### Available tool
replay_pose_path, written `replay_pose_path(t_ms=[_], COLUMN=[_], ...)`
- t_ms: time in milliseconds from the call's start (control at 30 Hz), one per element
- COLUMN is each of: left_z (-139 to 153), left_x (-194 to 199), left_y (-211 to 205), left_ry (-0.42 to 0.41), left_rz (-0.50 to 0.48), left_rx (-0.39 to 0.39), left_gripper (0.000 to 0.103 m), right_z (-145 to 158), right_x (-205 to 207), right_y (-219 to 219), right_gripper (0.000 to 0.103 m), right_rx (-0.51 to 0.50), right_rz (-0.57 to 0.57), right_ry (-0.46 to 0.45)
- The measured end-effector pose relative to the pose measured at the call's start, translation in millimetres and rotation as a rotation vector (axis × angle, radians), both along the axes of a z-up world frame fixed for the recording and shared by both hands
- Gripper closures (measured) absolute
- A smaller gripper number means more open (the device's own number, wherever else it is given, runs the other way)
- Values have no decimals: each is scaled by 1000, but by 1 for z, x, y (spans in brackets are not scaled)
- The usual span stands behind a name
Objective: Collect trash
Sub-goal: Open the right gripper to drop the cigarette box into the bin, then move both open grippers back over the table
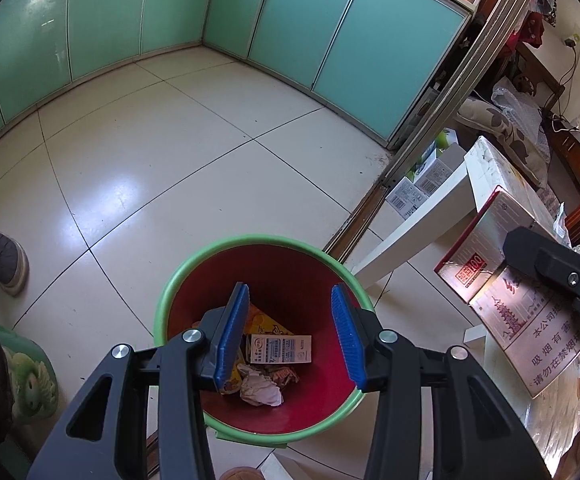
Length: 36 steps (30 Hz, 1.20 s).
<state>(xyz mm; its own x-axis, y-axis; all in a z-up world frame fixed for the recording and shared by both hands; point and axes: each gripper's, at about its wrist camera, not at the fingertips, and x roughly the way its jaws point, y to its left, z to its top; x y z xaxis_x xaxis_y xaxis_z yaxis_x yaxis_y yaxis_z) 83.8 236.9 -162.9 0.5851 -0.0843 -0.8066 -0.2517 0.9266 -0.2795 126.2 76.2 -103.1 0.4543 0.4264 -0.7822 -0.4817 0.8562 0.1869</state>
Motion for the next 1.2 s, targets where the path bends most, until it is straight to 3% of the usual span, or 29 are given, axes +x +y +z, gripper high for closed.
replay_pose_path(t_ms=[300,833,933,1000,1200], left_z=[1,5,9,13,21], left_x=[-2,-2,-4,-5,-4], left_y=[1,0,-2,-6,-22], left_ry=[-4,-8,-20,-27,-35], left_rz=[4,0,2,-5,-34], left_rx=[-2,4,2,12,29], left_gripper=[62,60,45,45,41], right_z=[-5,6,11,16,35], right_x=[2,-9,-18,-24,-46], right_y=[5,-17,-31,-42,-81], right_gripper=[81,61,53,47,46], right_rx=[12,30,53,68,82], right_rz=[7,-12,-29,-42,-78], right_ry=[19,-4,-9,-18,-64])
